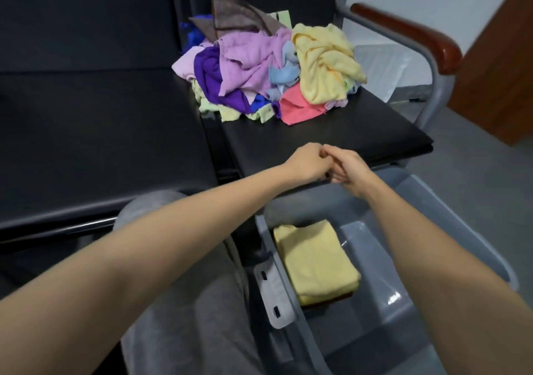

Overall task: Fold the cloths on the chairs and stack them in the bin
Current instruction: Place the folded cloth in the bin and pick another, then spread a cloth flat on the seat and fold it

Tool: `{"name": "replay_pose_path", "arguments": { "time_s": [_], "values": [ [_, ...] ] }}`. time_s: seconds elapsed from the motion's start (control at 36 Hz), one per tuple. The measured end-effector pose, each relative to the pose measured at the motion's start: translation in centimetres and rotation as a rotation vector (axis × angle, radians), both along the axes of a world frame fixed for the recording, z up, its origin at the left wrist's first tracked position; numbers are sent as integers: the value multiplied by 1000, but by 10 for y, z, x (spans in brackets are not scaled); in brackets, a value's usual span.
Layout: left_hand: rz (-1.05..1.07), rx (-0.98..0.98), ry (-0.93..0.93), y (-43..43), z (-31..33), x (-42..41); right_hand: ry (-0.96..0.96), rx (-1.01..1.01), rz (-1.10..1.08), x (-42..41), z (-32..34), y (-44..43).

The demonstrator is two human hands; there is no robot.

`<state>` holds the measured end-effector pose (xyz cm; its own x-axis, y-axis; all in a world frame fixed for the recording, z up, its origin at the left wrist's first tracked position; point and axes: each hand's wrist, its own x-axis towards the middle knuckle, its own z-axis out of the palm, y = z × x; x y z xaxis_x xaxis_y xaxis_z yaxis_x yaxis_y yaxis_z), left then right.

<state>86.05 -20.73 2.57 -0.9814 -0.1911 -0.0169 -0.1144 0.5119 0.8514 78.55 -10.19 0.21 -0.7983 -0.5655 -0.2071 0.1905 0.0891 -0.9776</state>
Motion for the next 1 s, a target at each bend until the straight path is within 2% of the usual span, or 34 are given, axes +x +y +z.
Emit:
{"name": "replay_pose_path", "arguments": {
  "time_s": [0.17,0.33,0.56,0.61,0.72,0.81,0.86,0.94,1.0],
  "values": [
    [100,-11,38,-43,36,-17,205,89,94,-3,44,-34],
    [303,-200,17,-91,55,-28,401,234,116,-6,55,-74],
    [605,-279,62,-154,64,-54,519,378,164,-33,51,-97],
    [695,-358,91,-168,70,-63,510,385,137,-43,52,-99],
    [633,-550,4,-191,71,-80,505,364,69,-64,47,-106],
    [581,-556,-123,-199,62,-92,509,380,85,-77,37,-112],
    [593,-556,-144,-199,55,-99,523,403,108,-85,29,-116],
    [656,-531,-7,-197,51,-109,535,447,135,-90,19,-122],
    [666,-350,191,-196,56,-110,544,446,140,-93,15,-126]
  ]
}}
